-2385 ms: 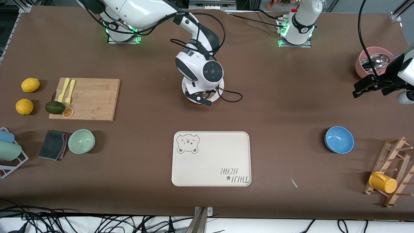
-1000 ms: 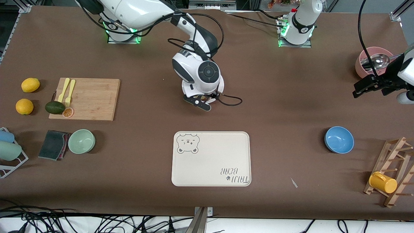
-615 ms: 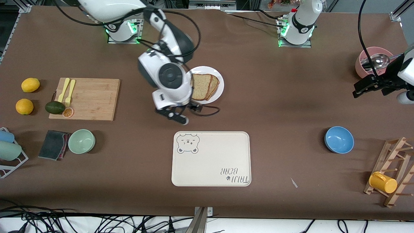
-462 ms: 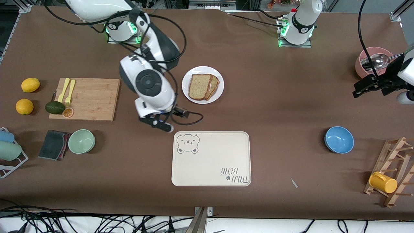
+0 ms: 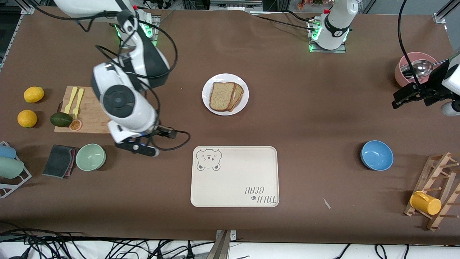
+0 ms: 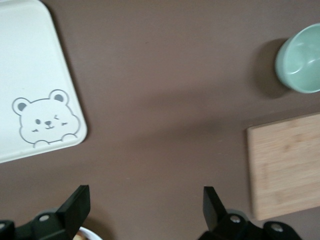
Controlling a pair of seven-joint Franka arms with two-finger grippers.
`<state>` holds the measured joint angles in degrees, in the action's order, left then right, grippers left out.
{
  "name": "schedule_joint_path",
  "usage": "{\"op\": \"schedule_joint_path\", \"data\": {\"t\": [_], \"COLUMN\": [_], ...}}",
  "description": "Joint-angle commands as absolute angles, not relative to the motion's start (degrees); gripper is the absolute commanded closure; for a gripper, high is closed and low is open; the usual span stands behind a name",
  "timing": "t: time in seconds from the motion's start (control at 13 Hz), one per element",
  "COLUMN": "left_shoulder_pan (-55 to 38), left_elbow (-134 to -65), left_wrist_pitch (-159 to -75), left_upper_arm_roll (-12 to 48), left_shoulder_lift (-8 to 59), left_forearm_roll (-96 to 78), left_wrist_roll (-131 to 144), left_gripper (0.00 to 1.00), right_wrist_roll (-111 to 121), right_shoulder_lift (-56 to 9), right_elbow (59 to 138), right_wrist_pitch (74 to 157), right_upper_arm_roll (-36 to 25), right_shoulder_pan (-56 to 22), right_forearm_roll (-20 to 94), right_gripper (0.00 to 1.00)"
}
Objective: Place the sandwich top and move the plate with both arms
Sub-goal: 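Withdraw the right gripper back toward the cutting board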
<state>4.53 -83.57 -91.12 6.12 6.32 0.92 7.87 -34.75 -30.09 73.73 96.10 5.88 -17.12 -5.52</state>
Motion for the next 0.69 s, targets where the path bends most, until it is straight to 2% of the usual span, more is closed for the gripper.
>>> {"op": "schedule_joint_path", "data": {"t": [0.0,0.08,0.31,0.46,0.62], "left_shoulder_pan": [4.6,4.6,4.8,4.9,5.5], "left_elbow": [-83.1,-83.1,-83.1,-83.3,-83.8], "left_wrist_pitch": [-90.2,-90.2,-90.3,-90.2,-90.2], "left_upper_arm_roll": [6.4,6.3,6.2,6.1,5.9], "left_shoulder_lift": [5.9,5.9,6.1,6.2,7.8], "left_forearm_roll": [1.7,1.8,1.8,1.7,1.8], "left_wrist_roll": [8.0,8.0,7.8,8.0,9.0], "left_gripper": [0.00,0.00,0.00,0.00,0.00], "right_wrist_roll": [-22.8,-19.1,-16.5,-16.4,-16.3], "right_shoulder_lift": [-22.8,-20.1,-15.1,-10.7,-7.0], "right_elbow": [77.3,79.0,80.5,82.7,84.9], "right_wrist_pitch": [92.2,91.6,89.7,87.9,87.4], "right_upper_arm_roll": [-0.3,-3.3,-7.3,-6.0,-1.9], "right_shoulder_pan": [-16.5,-16.6,-15.9,-12.5,-7.2], "right_forearm_roll": [-0.1,1.2,3.1,3.1,2.9], "right_gripper": [0.00,0.00,0.00,0.00,0.00]}}
